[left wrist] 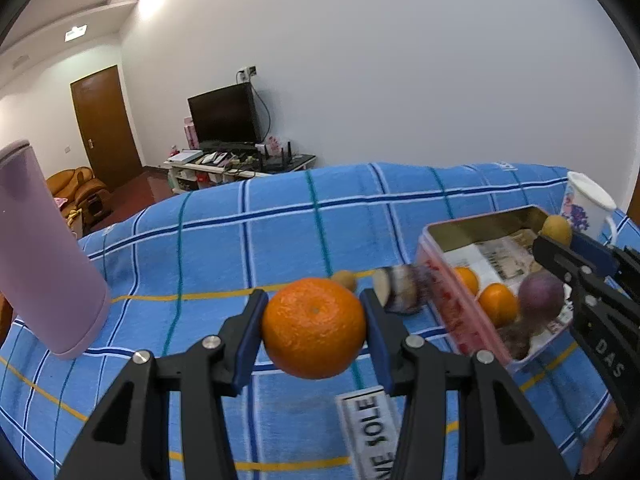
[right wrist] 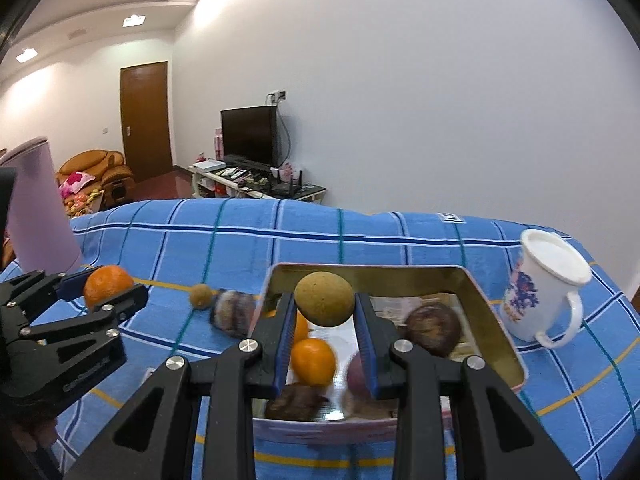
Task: Organize fruits
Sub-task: 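Carry the tan fruit and the orange over the pink tin with both tools, then lower both fruits into the pink tin and open both tools, then withdraw both open tools from the tin toward the remaining items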
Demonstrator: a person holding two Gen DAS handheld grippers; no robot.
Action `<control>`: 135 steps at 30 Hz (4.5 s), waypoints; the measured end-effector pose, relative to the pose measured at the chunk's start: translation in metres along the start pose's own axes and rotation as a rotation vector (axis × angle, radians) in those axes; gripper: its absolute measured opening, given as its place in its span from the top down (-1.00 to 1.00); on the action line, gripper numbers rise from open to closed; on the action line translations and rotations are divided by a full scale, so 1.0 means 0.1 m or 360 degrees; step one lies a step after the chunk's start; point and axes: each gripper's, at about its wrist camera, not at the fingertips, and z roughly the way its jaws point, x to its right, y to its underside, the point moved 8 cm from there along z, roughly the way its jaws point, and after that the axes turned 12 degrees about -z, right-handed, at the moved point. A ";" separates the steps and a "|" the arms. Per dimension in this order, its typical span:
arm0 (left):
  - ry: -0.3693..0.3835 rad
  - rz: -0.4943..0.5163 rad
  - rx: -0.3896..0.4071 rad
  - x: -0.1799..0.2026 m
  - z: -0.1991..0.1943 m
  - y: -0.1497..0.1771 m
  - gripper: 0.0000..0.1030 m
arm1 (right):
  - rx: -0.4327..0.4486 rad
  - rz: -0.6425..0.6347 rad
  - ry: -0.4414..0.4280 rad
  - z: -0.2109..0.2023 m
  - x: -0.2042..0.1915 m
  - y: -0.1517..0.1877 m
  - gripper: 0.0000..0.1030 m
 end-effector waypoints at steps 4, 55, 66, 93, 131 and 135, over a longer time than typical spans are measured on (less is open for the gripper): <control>0.0016 0.0011 0.0017 0.16 -0.03 -0.02 0.05 | -0.0004 0.0023 0.0033 -0.01 0.19 0.04 0.40; 0.0219 0.0086 0.0020 1.37 0.17 -0.06 0.05 | -0.0061 0.0058 0.0143 0.20 1.05 0.18 0.40; 0.0200 0.0076 -0.0028 1.38 0.33 -0.03 0.05 | -0.0103 0.0022 0.0086 0.35 0.95 0.20 0.39; 0.0142 0.0079 -0.0079 1.37 0.54 0.05 -0.34 | -0.0180 0.0154 -0.0354 0.87 0.69 0.18 0.36; -0.0057 0.0044 0.0117 0.51 0.18 -0.15 -1.00 | 0.0025 0.0170 -0.0215 0.42 0.61 0.04 -0.35; -0.0077 0.0035 0.0107 0.37 0.18 -0.14 -1.00 | 0.0008 0.0087 -0.0187 0.37 0.48 0.05 -0.35</control>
